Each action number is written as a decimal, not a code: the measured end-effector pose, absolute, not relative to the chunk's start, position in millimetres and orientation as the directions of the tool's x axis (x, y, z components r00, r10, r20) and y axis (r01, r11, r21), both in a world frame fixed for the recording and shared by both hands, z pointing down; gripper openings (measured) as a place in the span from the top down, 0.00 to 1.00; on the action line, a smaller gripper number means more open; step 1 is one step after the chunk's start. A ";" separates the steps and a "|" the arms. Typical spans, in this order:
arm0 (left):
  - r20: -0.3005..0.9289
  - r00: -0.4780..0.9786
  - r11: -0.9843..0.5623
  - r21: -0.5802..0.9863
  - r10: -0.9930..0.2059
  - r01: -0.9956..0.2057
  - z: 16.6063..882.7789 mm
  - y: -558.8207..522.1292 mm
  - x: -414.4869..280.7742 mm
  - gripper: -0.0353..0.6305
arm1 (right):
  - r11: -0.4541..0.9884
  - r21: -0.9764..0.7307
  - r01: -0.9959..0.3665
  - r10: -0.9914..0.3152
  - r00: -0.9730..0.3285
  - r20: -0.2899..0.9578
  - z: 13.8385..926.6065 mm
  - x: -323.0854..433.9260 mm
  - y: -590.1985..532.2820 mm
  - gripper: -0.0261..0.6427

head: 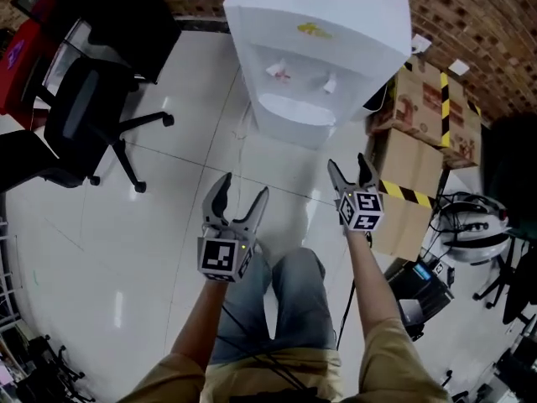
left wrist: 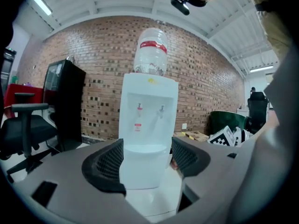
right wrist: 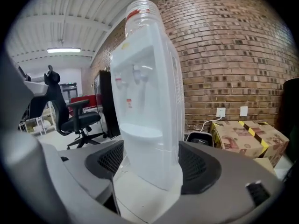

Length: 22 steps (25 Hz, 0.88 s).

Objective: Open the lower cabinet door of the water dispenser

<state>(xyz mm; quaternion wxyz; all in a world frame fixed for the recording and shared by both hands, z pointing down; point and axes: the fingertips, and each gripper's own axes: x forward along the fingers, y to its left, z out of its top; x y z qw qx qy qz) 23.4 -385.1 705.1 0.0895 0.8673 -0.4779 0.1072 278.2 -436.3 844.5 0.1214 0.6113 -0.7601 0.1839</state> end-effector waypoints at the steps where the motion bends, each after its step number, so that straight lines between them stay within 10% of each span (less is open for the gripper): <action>1: 0.258 0.520 -0.527 0.048 -0.814 -0.849 717.0 -392.1 22.8 0.47 | 0.194 -0.125 -0.973 -0.883 -0.229 0.409 861.2 281.5 -448.8 0.39; 10: 0.145 0.537 -0.542 0.009 -0.831 -0.841 789.4 -431.0 23.6 0.47 | 0.339 -0.067 -0.938 -0.856 -0.337 0.391 974.0 279.4 -533.8 0.41; 22: 0.091 0.494 -0.494 0.022 -0.865 -0.869 800.6 -423.3 -1.9 0.47 | 0.330 -0.082 -0.940 -0.873 -0.338 0.352 991.1 290.8 -553.4 0.67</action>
